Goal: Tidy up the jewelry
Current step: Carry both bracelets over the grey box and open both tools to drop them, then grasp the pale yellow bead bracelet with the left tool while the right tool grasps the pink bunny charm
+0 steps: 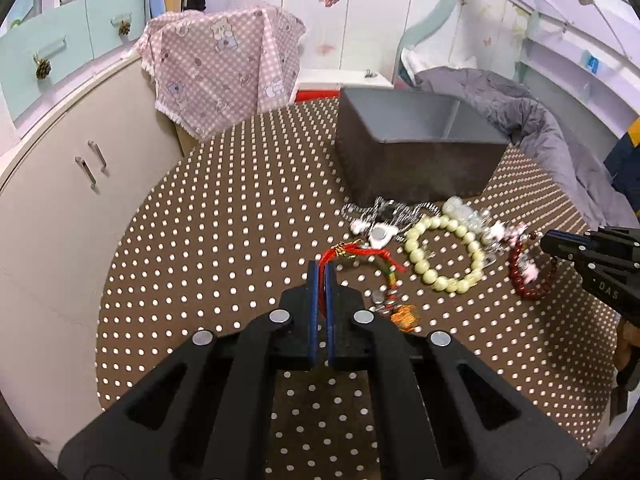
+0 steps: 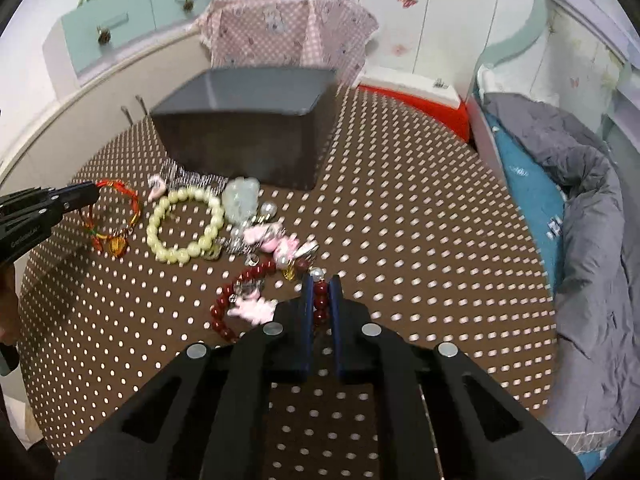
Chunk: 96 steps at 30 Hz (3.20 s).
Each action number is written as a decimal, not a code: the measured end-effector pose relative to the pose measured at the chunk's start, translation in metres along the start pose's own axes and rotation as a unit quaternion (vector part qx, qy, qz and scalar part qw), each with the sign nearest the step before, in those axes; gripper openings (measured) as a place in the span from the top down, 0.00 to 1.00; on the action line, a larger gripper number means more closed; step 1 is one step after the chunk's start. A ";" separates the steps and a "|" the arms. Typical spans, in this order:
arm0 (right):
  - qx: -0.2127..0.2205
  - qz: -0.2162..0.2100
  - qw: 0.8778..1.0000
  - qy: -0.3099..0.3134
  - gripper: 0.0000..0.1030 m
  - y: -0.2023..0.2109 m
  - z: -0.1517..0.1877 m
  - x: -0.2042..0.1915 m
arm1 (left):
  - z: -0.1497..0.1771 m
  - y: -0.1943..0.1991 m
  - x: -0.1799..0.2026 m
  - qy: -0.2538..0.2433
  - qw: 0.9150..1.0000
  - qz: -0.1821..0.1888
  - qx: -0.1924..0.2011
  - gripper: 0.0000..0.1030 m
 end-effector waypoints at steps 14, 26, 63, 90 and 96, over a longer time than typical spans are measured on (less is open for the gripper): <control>0.105 -0.083 0.991 0.009 0.94 0.089 -0.068 -0.003 | -0.049 0.068 0.002 -0.001 0.996 0.015 0.089 0.97; 0.160 -0.166 0.973 0.014 0.94 0.113 -0.143 -0.021 | -0.119 0.082 0.009 -0.015 0.988 0.026 0.149 0.97; 0.149 -0.013 0.983 -0.110 0.08 0.107 -0.091 0.005 | -0.093 0.058 -0.047 0.055 0.986 -0.006 0.154 0.06; 0.040 -0.055 0.993 -0.096 0.08 0.014 -0.010 0.048 | -0.013 -0.018 0.039 0.018 1.000 -0.015 -0.015 0.13; 0.030 -0.055 0.994 -0.092 0.08 0.008 -0.005 0.050 | -0.004 -0.040 0.052 0.012 0.999 -0.012 -0.046 0.26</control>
Point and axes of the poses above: each gripper's, at about its wrist camera, not at the fingertips, and y roughly against the way its jaws point, x to its right, z to its underside, the point moved 6 cm from there along -y, roughly the way its jaws point, and after that the axes turned 4 degrees about -y, right-handed, at the moved point
